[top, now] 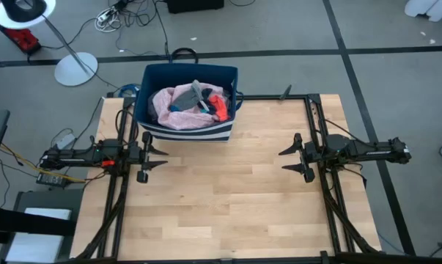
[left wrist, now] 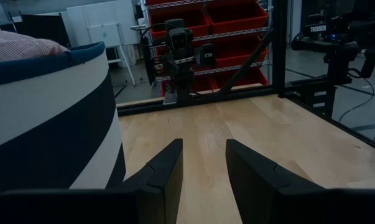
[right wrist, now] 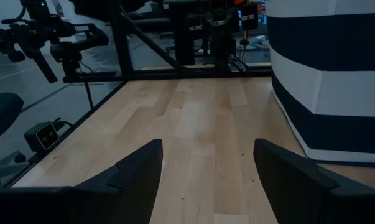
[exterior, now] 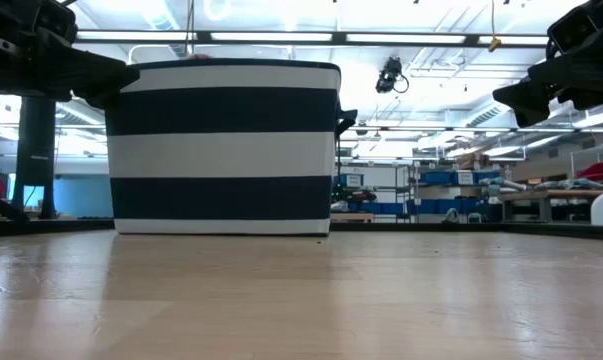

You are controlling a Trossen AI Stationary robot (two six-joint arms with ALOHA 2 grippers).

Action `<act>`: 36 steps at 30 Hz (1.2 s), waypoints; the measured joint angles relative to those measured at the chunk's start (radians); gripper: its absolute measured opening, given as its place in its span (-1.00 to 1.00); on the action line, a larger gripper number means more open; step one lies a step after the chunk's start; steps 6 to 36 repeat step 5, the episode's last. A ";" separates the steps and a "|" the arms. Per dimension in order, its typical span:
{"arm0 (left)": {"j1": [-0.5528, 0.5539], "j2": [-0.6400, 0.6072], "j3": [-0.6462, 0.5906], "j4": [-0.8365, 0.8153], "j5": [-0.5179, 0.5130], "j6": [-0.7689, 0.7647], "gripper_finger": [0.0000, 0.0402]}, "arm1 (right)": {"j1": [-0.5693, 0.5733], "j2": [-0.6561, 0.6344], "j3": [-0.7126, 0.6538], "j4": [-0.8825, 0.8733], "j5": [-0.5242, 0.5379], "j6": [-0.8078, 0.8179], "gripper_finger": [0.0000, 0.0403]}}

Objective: Sort clothes
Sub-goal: Return to Home Position

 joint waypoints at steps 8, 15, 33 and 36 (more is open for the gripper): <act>0.000 0.000 0.000 0.000 0.000 0.000 -0.37 | 0.000 0.000 0.000 0.000 0.000 0.000 0.26; 0.000 0.000 0.000 0.000 0.000 0.000 -0.37 | 0.000 0.000 0.000 0.000 0.000 0.000 0.26; 0.000 0.000 0.000 0.000 0.000 0.000 -0.37 | 0.000 0.000 0.000 0.000 0.000 0.000 0.26; 0.000 0.000 0.000 0.000 0.000 0.000 -0.37 | 0.000 0.000 0.000 0.000 0.000 0.000 0.26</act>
